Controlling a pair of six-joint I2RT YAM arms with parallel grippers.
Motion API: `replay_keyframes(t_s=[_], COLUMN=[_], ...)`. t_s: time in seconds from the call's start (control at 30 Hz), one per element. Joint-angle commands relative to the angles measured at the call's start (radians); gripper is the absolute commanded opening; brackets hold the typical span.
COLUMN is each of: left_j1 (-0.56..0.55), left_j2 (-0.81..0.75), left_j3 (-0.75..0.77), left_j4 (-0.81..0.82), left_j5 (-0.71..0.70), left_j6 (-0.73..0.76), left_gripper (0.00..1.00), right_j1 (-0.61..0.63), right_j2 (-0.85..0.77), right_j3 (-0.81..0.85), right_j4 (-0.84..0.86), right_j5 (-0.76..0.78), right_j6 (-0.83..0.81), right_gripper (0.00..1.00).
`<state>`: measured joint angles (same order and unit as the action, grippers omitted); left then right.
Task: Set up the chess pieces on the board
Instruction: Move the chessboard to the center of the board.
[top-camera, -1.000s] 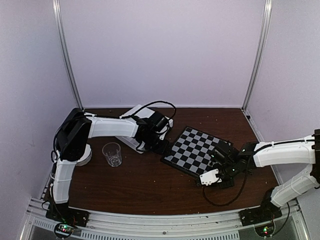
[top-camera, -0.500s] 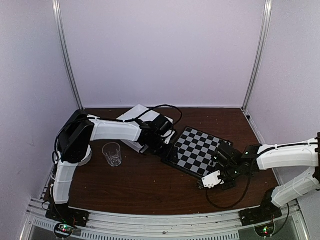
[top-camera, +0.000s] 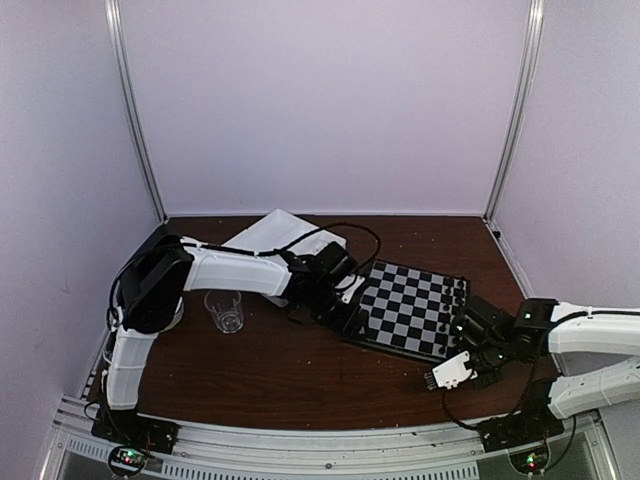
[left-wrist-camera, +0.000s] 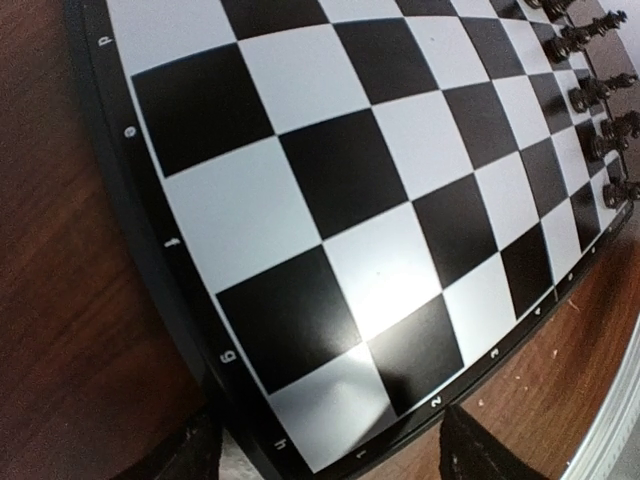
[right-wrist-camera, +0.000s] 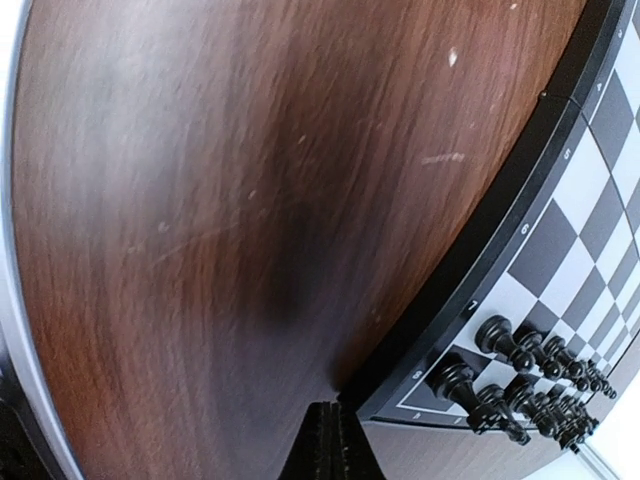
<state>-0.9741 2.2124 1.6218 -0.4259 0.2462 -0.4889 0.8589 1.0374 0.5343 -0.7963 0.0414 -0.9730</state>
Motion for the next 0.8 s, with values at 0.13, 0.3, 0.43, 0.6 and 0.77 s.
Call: replay_keyframes(t_s=[0.13,0.3,0.43,0.6,0.77], left_j1=[-0.109,-0.128,-0.099,-0.007,0.062], left_j2=[0.039,0.037,0.026,0.085,0.258], left_j3=[0.06,0.139,0.231,0.359,0.609], left_j4=[0.045,-0.055,-0.143,-0.104,-0.09], left_j5=[0.104,0.116,0.032,0.036,-0.066], left_j6=[0.005,0.12,0.225,0.197,0.156], left_gripper=[0.74,0.73,0.73,0.74,0.79], right_j1=[-0.111,-0.289,-0.42,-0.622,-0.818], right_j2=[-0.123,-0.144,-0.167,-0.218,-0.17], right_j3=[-0.042,0.019,0.058,0.094,0.127], right_j4=[-0.187,-0.286,-0.351,-0.384,-0.327], right_j5=[0.039,-0.037,-0.094,-0.185,-0.321], right_j6=[-0.013,-0.063,-0.122,-0.201,-0.195], right_gripper=[0.0,0.0,0.0,0.0,0.0])
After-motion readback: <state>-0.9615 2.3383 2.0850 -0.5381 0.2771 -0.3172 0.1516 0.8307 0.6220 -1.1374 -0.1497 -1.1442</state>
